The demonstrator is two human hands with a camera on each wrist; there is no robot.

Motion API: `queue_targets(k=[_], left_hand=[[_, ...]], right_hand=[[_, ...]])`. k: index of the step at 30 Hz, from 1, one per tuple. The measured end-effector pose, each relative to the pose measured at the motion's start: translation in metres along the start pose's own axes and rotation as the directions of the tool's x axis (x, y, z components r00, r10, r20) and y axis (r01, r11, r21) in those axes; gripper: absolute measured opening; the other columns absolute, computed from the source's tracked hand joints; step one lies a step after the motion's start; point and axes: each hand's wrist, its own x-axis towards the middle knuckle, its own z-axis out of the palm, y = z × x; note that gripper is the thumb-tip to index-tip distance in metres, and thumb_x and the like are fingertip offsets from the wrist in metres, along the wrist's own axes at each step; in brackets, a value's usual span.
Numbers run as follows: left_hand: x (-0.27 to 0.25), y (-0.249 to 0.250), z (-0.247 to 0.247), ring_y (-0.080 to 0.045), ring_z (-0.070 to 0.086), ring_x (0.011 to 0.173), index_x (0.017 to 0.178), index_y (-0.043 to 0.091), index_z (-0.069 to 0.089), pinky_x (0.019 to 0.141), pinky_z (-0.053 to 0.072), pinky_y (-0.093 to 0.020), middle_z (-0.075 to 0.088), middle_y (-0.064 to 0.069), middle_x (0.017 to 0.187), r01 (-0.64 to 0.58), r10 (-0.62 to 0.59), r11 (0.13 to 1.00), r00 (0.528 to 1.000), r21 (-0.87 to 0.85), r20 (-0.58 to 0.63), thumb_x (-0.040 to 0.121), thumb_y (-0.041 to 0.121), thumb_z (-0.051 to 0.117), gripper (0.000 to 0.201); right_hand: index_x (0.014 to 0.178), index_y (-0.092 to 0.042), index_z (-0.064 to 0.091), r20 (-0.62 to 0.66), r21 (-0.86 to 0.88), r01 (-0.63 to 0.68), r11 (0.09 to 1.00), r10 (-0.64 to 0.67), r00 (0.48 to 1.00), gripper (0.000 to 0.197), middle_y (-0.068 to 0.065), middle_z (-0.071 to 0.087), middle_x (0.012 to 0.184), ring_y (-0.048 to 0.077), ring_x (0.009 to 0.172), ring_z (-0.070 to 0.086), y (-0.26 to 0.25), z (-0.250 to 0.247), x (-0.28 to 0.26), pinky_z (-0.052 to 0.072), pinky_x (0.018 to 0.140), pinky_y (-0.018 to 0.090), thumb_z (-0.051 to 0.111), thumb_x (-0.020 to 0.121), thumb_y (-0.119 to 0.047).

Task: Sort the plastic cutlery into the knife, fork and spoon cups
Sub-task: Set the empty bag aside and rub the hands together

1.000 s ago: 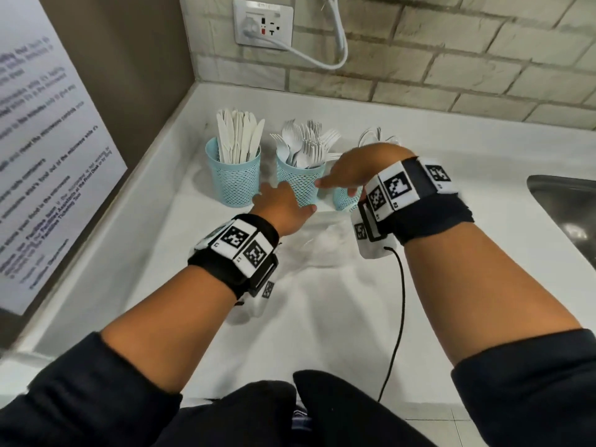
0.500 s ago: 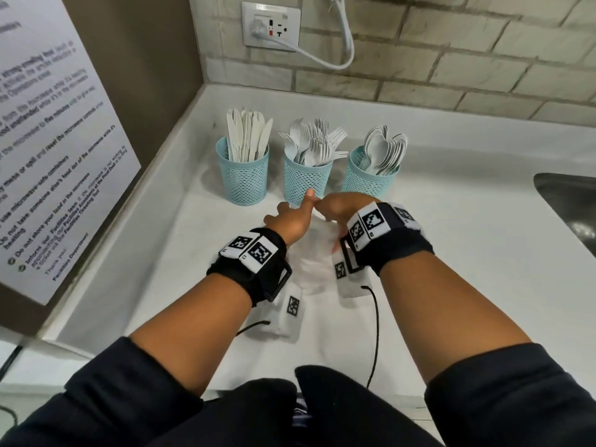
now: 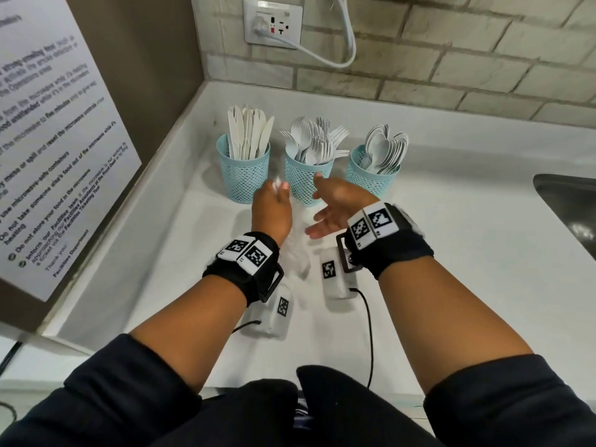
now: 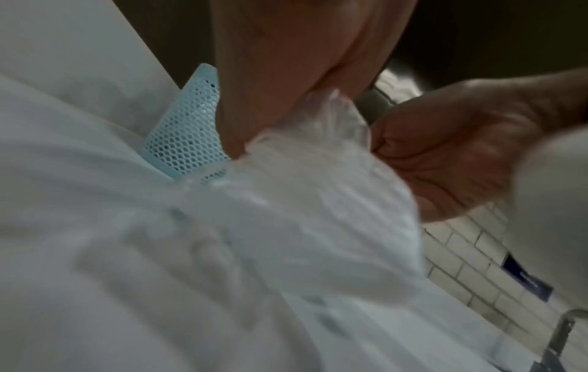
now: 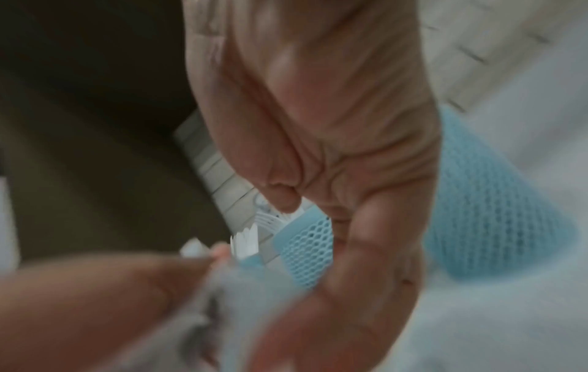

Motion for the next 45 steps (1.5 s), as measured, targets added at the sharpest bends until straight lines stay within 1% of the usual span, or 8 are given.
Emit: queue_targets(k=[3,7,17,24,32,37,41,45], left_hand=[[0.002,0.003,-0.003,-0.028,0.048,0.087,0.098,-0.008,0.052,0.071,0.028,-0.023,0.053,-0.022,0.094,-0.189,0.191,0.982,0.972,0.025,-0.138,0.098,0.017,0.041,0.028],[-0.005,0.006,0.000,-0.016,0.049,0.092,0.111,0.000,0.044,0.081,0.040,-0.014,0.051,-0.006,0.104,-0.233,0.220,0.962,0.970,-0.142,-0.102,0.094,0.007,0.038,0.019],[-0.001,-0.006,0.003,-0.025,0.055,0.087,0.104,0.001,0.052,0.075,0.044,-0.028,0.058,-0.019,0.095,0.060,-0.057,0.987,0.998,-0.147,0.026,0.097,0.024,0.043,0.025],[-0.013,0.003,0.004,-0.016,0.050,0.090,0.105,0.002,0.051,0.076,0.040,-0.016,0.052,-0.005,0.098,-0.157,0.153,0.976,0.987,-0.148,-0.037,0.092,-0.002,0.042,0.016],[-0.017,0.012,0.007,-0.028,0.034,0.127,0.131,0.020,0.041,0.108,0.031,-0.044,0.033,-0.011,0.133,0.200,-0.190,0.977,0.974,-0.070,0.127,0.093,0.060,0.023,0.057],[-0.010,0.004,0.008,-0.033,0.054,0.103,0.111,-0.003,0.051,0.082,0.039,-0.025,0.055,-0.025,0.112,0.068,-0.071,0.991,0.997,-0.114,-0.014,0.099,0.030,0.038,0.038],[-0.014,0.002,0.010,-0.022,0.054,0.099,0.111,-0.003,0.050,0.077,0.035,-0.014,0.057,-0.018,0.111,-0.083,0.076,0.993,0.993,-0.089,-0.085,0.097,0.009,0.042,0.020],[-0.025,0.016,0.012,-0.013,0.052,0.086,0.118,0.000,0.042,0.072,0.038,-0.016,0.056,-0.004,0.098,-0.105,0.098,0.983,0.994,-0.153,-0.053,0.100,0.020,0.037,0.027]], right_hand=[[0.131,-0.004,0.032,0.093,-0.267,-0.064,0.961,0.092,0.991,0.072,0.029,0.056,0.096,0.021,0.039,0.059,0.004,0.001,-0.004,0.044,0.036,0.016,0.018,0.093,-0.063],[0.135,0.002,0.030,0.241,-0.007,-0.080,0.997,0.079,0.967,0.075,0.038,0.047,0.125,0.033,0.056,0.068,0.010,0.011,-0.002,0.056,0.045,0.029,0.017,0.094,-0.060],[0.075,-0.006,0.050,0.103,0.106,0.168,0.980,-0.178,0.979,0.058,0.012,0.055,0.074,0.021,0.065,0.057,0.009,0.015,0.003,0.054,0.062,0.029,0.019,0.100,-0.047],[0.130,-0.014,0.037,0.191,-0.042,-0.065,0.997,0.072,0.979,0.067,0.028,0.048,0.127,0.045,0.103,0.055,0.012,0.016,-0.005,0.045,0.088,0.058,0.014,0.092,-0.064],[0.102,-0.008,0.062,-0.047,0.072,0.303,0.950,-0.300,0.953,0.055,0.019,0.067,0.110,0.029,0.099,0.065,0.014,0.024,0.007,0.054,0.084,0.039,0.021,0.101,-0.044],[0.089,-0.011,0.058,-0.142,-0.028,0.450,0.893,-0.449,0.882,0.022,0.018,0.060,0.098,0.024,0.088,0.056,0.020,0.026,0.001,0.046,0.083,0.040,0.038,0.098,-0.017],[0.129,-0.014,0.043,-0.040,-0.006,0.338,0.941,-0.338,0.940,0.059,0.006,0.054,0.121,0.026,0.108,0.054,0.019,0.028,-0.006,0.044,0.091,0.046,0.021,0.096,-0.057],[0.086,-0.018,0.055,0.047,0.119,0.232,0.965,-0.239,0.970,0.056,0.004,0.066,0.070,0.014,0.064,0.065,0.023,0.024,-0.006,0.053,0.063,0.034,0.017,0.096,-0.058]])
